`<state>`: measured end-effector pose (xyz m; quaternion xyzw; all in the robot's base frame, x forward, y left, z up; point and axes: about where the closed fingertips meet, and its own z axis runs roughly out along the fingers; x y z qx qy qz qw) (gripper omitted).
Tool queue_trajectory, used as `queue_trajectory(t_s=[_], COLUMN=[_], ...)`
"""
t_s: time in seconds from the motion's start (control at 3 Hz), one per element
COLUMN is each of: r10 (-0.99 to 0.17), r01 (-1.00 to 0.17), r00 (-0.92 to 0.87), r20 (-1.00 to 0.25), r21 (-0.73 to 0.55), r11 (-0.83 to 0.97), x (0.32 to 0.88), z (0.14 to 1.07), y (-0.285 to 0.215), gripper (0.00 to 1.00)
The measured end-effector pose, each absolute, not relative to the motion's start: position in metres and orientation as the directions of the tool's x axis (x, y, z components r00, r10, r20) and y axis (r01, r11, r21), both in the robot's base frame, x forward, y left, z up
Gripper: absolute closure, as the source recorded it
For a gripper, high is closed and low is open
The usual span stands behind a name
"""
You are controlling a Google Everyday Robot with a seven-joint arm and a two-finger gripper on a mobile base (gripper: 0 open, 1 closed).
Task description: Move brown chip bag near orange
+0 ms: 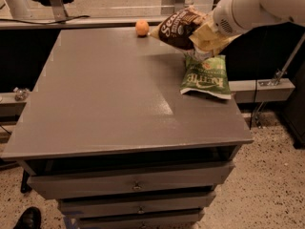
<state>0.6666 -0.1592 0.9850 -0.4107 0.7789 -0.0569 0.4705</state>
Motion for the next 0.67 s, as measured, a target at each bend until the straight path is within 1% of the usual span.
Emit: queue_trajectory(t_s=[0.33, 0.67], r10=[-0.659, -0.63], r01=[-0.529, -0.481], r00=[-0.255, -0.282], r20=[-0.708, -0.724], r21=[-0.468, -0.461], r11=[0.708, 0.745], x=[0.718, 0.768], z=[0.979, 0.969], y=[-0.182, -0.192], gripper=[1.0, 1.0])
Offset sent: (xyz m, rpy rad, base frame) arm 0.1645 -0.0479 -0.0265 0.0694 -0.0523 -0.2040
